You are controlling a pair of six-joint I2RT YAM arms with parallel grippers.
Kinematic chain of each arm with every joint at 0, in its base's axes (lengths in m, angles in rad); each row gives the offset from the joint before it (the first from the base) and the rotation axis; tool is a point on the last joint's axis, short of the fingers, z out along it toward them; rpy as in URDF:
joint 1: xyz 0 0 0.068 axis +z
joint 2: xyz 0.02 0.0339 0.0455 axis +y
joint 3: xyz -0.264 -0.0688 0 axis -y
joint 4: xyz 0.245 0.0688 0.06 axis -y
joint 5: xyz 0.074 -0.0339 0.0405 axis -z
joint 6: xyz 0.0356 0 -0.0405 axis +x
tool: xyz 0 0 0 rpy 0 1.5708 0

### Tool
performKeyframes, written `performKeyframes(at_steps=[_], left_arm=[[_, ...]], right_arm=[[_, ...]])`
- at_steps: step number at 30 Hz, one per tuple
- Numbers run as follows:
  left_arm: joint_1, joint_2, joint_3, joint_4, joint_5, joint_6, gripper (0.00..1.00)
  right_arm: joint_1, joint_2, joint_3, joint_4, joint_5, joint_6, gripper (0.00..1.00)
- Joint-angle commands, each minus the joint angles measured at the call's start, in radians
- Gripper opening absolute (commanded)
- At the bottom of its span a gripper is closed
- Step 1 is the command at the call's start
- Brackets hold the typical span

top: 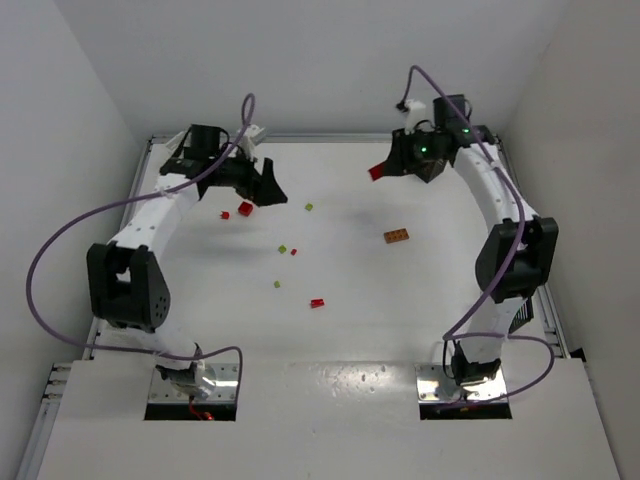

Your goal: Sort the legos into containers by color

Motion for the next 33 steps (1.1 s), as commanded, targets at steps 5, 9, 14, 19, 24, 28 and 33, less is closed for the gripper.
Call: performKeyframes(at_steps=[5, 9, 14, 19, 24, 28, 33], left_arm=[[0.111, -0.157, -0.095, 0.148, -0.419, -0.075, 0.99], [0.158, -0.137, -0.106, 0.162, -0.562, -0.169, 0.99], [0.178, -0.095, -0.141, 0.141, -0.623, -0.079, 0.99], [0.209, -0.104, -0.199, 0.162, -0.620, -0.037, 0.99], [0.218, -0.104, -0.221, 0.162, -0.620, 0.007, 0.99], [0.227, -0.054, -0.232, 0.185, -0.620, 0.048, 0.99], [0.227, 0.098, -0.134, 0.185, -0.576, 0.088, 0.86]], right_arm=[[-0.189, 0.125, 0.279, 0.042, 0.519, -0.105, 0.00], [-0.221, 0.218, 0.367, 0.063, 0.553, -0.129, 0.00], [-0.233, 0.339, 0.509, 0.083, 0.585, -0.149, 0.00], [-0.233, 0.422, 0.577, 0.106, 0.622, -0.158, 0.00], [-0.233, 0.459, 0.596, 0.128, 0.675, -0.169, 0.19], [-0.213, 0.459, 0.596, 0.128, 0.684, -0.169, 0.51], [-0.204, 0.459, 0.596, 0.128, 0.685, -0.160, 0.64]])
